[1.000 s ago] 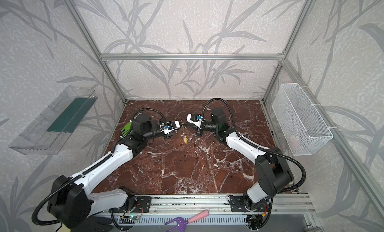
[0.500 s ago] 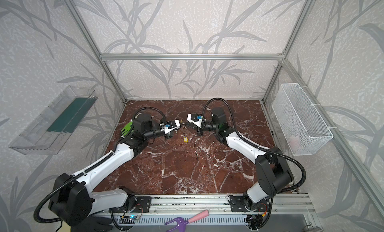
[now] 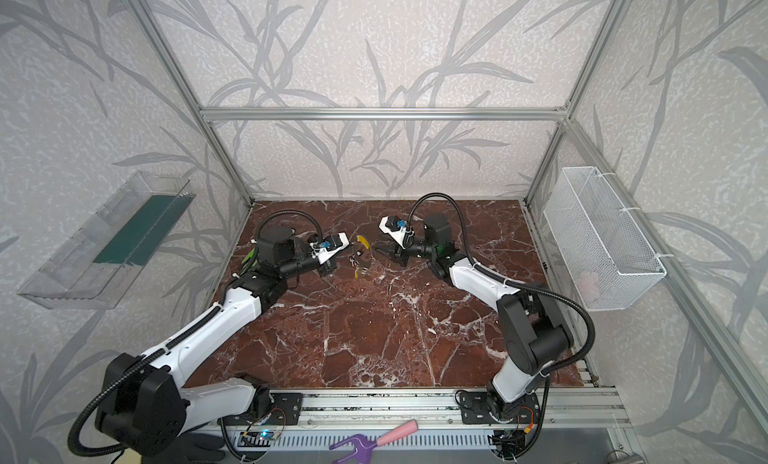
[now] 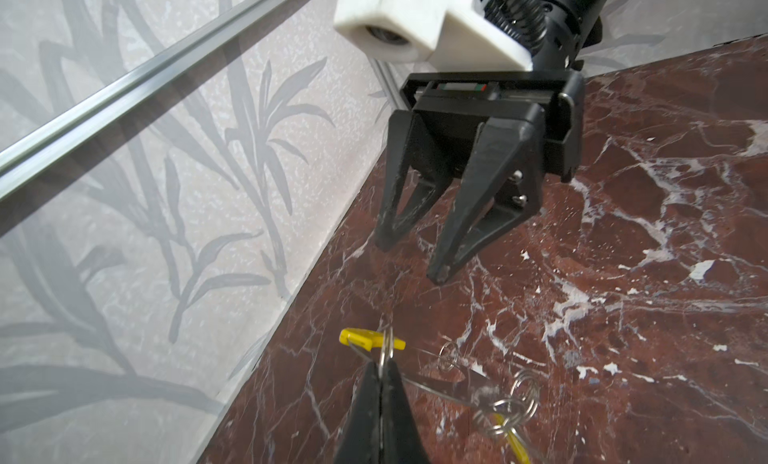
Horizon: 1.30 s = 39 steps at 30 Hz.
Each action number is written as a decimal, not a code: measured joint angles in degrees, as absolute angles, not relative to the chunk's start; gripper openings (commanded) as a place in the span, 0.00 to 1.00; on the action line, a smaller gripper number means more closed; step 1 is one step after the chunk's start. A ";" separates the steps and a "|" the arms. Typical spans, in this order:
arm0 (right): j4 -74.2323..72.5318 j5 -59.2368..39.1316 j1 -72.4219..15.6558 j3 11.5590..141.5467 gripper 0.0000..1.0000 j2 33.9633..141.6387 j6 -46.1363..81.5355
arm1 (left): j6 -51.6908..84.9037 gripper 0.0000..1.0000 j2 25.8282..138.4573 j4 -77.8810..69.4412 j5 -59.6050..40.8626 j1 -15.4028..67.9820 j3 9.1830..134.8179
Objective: Put the keys on the keyring
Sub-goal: 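Release the plate with the right gripper while the left gripper holds it, then lower the right gripper over the black-tag key on the table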
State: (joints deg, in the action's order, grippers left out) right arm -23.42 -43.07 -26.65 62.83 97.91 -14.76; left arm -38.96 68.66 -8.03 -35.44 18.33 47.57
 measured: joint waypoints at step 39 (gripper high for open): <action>34.87 -20.14 -38.30 139.35 0.49 154.39 -5.82 | -45.43 0.00 58.46 -4.43 -22.74 13.39 40.12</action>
State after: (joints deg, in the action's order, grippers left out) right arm 34.87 -20.14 -38.30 139.35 154.39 -5.82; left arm -45.43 58.46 -4.43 -22.74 13.39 40.12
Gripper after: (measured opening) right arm 0.494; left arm 0.048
